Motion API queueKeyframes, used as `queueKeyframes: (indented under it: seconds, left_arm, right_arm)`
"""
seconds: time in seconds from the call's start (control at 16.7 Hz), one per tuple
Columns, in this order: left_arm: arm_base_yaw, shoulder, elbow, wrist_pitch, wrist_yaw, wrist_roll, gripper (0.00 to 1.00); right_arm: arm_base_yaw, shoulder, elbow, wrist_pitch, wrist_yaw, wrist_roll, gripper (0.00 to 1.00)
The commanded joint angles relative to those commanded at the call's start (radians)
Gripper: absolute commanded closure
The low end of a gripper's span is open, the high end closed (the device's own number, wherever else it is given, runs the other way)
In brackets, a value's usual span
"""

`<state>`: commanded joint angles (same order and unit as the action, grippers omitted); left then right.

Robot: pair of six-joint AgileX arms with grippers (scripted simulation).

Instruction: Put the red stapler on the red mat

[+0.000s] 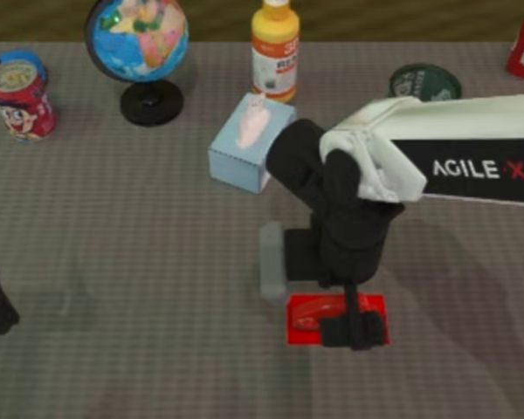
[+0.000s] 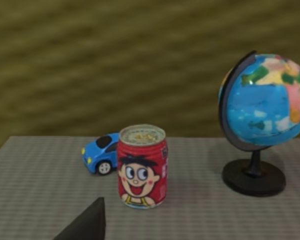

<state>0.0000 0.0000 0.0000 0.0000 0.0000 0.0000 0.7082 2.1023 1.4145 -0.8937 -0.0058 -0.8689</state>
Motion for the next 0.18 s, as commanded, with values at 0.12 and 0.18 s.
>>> queueKeyframes:
  seconds: [0.12,0.18]
  left_arm:
    - [0.000,0.000,0.000,0.000,0.000,0.000,0.00]
    - [0.000,0.000,0.000,0.000,0.000,0.000,0.00]
  right_arm:
    - [0.000,0.000,0.000,0.000,0.000,0.000,0.00]
    - [0.000,0.000,0.000,0.000,0.000,0.000,0.00]
